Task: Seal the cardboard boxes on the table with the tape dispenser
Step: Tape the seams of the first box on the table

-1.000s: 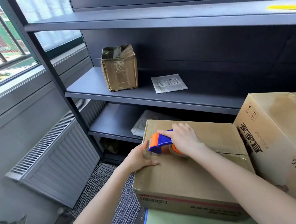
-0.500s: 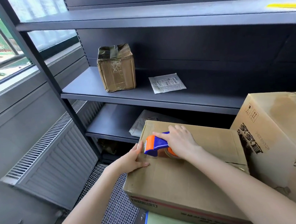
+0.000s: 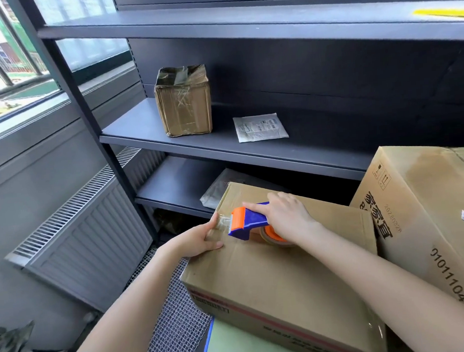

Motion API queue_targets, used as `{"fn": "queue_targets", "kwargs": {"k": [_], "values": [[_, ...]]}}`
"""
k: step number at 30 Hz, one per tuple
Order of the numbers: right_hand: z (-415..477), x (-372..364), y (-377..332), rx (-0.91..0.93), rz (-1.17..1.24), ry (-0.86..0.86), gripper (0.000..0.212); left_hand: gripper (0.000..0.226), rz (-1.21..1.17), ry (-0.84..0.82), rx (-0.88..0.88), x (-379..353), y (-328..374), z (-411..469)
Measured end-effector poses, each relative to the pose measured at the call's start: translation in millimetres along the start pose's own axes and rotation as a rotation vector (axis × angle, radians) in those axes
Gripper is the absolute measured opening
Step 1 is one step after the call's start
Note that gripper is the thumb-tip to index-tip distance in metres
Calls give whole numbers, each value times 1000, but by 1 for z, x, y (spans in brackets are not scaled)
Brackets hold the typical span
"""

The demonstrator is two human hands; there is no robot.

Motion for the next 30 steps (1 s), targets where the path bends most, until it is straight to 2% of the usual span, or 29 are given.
{"fn": "queue_targets", "kwargs": {"k": [8, 12, 14, 17, 20, 23, 30], "values": [[-46, -10, 53, -63, 24, 6, 52, 84, 28, -21, 37, 2, 4, 1], [-53, -15, 46, -77, 0, 11, 56, 85, 110, -37, 54, 2, 7, 4], [-49, -19, 40, -84, -24, 13, 58, 82, 167, -4, 53, 2, 13, 4], [-46, -23, 40, -85, -35, -4, 58, 79, 188, 133, -35, -8, 28, 2], [-45, -23, 37, -91, -46, 8, 57, 96, 107, 214, -5, -29, 30, 0], [-43, -24, 36, -99, -42, -3, 57, 105, 30, 293, 25, -37, 23, 1], [-39, -16, 28, -76, -19, 10, 58, 116, 9, 308, 34, -25, 6, 0]]}}
Point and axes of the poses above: each hand's wrist, its own z-axis towards the middle knuckle, its own x-axis out of the back of the hand, y = z × x, the point moved 1 cm from there along z, towards the middle knuckle, and after that the axes turned 13 degrees about -z, right-handed, at the moved point
